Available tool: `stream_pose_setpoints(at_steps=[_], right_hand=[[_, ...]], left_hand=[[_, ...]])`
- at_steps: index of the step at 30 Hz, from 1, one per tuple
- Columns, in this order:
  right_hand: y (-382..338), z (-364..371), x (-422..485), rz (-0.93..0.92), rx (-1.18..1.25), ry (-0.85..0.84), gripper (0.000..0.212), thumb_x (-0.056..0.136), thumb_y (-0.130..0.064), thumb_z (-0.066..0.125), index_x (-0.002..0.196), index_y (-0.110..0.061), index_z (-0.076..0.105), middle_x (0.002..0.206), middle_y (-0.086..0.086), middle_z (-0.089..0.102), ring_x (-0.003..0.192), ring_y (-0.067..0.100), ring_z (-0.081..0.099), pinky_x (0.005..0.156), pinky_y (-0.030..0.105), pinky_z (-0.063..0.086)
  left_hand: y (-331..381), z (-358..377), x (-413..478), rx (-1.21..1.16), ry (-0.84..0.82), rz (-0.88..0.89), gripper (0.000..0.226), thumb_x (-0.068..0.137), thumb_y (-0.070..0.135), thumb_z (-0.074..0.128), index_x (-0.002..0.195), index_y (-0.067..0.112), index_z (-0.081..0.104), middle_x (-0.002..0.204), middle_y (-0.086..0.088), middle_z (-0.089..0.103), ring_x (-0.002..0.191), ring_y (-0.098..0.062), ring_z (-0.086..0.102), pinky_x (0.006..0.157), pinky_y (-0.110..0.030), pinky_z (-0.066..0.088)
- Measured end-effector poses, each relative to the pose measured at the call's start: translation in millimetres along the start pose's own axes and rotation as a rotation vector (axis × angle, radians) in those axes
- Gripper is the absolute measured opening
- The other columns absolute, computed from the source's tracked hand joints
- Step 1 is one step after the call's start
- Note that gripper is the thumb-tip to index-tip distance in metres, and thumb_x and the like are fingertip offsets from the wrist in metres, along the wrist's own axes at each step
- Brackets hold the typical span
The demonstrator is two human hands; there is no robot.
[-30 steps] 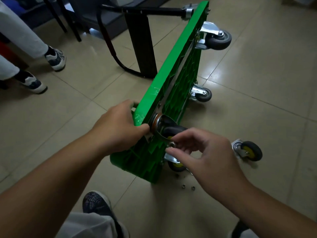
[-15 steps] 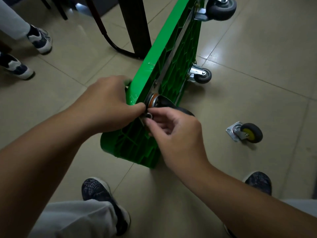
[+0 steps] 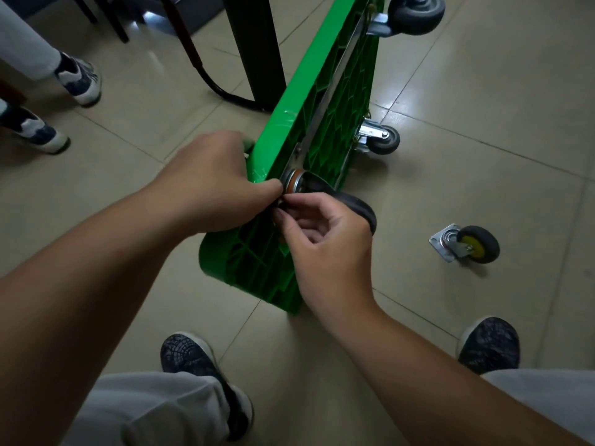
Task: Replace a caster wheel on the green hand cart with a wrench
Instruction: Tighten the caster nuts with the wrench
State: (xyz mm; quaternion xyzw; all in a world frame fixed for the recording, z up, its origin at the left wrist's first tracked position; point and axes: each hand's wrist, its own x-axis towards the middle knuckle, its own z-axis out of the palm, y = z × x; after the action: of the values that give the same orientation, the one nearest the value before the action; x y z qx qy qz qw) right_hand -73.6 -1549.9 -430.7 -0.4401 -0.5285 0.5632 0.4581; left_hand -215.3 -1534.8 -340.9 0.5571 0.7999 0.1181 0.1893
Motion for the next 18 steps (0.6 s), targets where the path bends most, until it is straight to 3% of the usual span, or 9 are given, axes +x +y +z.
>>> stream_pose_setpoints(at_steps=[5,11,14,16,18], right_hand=[[3.8,-2.9,3.0,-0.044,-0.034,-0.045,0.017,0.091,-0.010,0.073,0.107,-0.010,0.076,0.089,-0.004,0.075,0.083,0.008,0.073,0.078,0.028,0.061],[3.1,-1.8,7.2,0.004,-0.041,-0.063,0.014,0.091,-0.014,0.073,0.104,-0.010,0.076,0.084,-0.002,0.076,0.076,0.013,0.073,0.074,0.038,0.062],[3.6,-0.1,6.7,0.014,0.007,-0.056,0.013,0.089,-0.011,0.075,0.101,-0.012,0.075,0.082,-0.001,0.075,0.076,0.013,0.074,0.075,0.037,0.063],[3.7,-0.6,5.5,-0.006,0.011,-0.060,0.013,0.088,-0.009,0.075,0.100,-0.014,0.074,0.082,-0.002,0.075,0.076,0.012,0.073,0.076,0.033,0.062],[3.9,-1.9,5.3,-0.007,0.036,-0.064,0.012,0.088,-0.008,0.075,0.098,-0.014,0.074,0.082,-0.002,0.075,0.076,0.013,0.073,0.076,0.032,0.061]], left_hand=[[-0.5,1.1,0.2,0.049,0.013,0.013,0.041,0.086,0.043,0.071,0.121,0.021,0.068,0.088,-0.003,0.070,0.077,-0.020,0.068,0.071,-0.045,0.060],[-2.2,2.6,0.1,0.052,0.041,0.009,0.038,0.085,0.043,0.069,0.117,0.023,0.069,0.083,0.000,0.069,0.073,-0.018,0.066,0.065,-0.038,0.057],[-2.6,3.2,0.2,0.039,0.030,0.001,0.041,0.085,0.044,0.070,0.121,0.024,0.067,0.087,0.001,0.069,0.075,-0.018,0.066,0.068,-0.040,0.058],[-2.3,2.3,-0.4,0.042,0.011,0.016,0.053,0.086,0.043,0.070,0.135,0.029,0.058,0.096,-0.001,0.069,0.078,-0.019,0.067,0.071,-0.041,0.058],[-1.3,0.2,-1.7,0.036,-0.023,0.049,0.074,0.087,0.039,0.071,0.152,0.042,0.034,0.105,-0.005,0.068,0.079,-0.023,0.068,0.074,-0.045,0.061]])
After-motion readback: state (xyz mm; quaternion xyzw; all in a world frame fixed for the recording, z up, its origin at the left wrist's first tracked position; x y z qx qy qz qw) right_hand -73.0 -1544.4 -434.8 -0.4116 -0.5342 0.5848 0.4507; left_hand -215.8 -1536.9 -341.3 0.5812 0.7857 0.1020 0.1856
